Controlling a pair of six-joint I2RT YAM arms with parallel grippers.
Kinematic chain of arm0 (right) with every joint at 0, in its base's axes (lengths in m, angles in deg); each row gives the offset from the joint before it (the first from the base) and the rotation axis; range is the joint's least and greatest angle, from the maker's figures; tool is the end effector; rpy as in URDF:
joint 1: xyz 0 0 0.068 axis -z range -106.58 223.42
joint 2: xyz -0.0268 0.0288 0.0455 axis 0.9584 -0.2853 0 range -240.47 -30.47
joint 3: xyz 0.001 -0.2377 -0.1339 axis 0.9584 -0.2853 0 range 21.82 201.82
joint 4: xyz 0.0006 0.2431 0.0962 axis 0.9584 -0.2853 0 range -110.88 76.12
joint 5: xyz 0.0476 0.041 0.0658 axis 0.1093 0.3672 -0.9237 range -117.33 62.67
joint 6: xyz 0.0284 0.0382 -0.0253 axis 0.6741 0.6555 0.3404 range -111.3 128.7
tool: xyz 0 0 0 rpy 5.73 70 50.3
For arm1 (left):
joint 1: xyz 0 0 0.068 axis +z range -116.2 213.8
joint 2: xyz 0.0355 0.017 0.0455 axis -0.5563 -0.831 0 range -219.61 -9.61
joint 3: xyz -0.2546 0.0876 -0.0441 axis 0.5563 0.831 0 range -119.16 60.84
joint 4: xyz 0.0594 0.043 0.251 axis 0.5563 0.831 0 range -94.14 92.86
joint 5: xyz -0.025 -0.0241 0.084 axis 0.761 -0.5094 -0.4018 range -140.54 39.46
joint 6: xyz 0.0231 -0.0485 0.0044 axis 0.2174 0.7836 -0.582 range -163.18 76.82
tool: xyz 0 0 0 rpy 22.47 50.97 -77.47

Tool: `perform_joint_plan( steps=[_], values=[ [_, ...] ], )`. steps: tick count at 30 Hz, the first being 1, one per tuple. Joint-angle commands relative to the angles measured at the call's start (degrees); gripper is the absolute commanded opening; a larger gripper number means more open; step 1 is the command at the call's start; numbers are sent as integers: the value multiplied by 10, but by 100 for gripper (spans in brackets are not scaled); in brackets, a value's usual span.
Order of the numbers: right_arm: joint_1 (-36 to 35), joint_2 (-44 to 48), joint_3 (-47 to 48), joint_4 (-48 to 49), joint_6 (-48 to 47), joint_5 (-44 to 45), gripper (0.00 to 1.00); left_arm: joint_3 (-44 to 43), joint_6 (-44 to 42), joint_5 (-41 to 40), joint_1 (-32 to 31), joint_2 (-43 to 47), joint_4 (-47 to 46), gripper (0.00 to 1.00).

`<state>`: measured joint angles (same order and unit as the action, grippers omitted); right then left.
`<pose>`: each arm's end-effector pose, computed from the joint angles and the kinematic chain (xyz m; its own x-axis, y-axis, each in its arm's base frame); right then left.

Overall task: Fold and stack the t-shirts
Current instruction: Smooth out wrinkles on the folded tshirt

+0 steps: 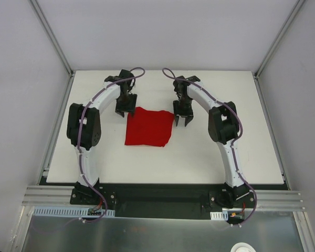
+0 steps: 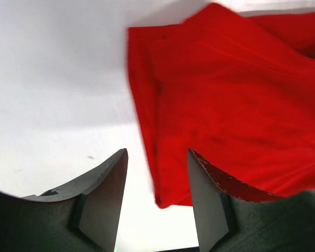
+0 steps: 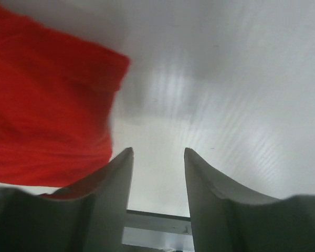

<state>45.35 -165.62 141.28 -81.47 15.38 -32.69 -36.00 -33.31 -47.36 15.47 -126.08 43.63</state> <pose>0.4149 0.2251 0.1825 -0.9260 -0.3626 -0.1053 -0.3730 0.9218 0.1059 0.4082 -0.1374 0.2230 -0.9207 0.1248 -0.3698 0.1791 0.9769 -0.1163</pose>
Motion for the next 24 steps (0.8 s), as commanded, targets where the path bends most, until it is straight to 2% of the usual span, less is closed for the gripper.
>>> perform_joint_plan(
  steps=[1, 6, 14, 24],
  values=[
    [24, 52, -7, -10, -1, -11, 51, -34, -20, 10, 22, 19, 29, 49],
    [36, 58, -18, -12, -9, -10, 54, -29, -33, 14, 37, 12, 38, 50],
    [38, 59, -11, 8, -5, -76, 54, 35, -12, 121, 61, -16, 3, 50],
    [36, 67, 34, 14, -1, -129, 53, 48, -14, 197, 116, -32, -7, 53]
  ],
)
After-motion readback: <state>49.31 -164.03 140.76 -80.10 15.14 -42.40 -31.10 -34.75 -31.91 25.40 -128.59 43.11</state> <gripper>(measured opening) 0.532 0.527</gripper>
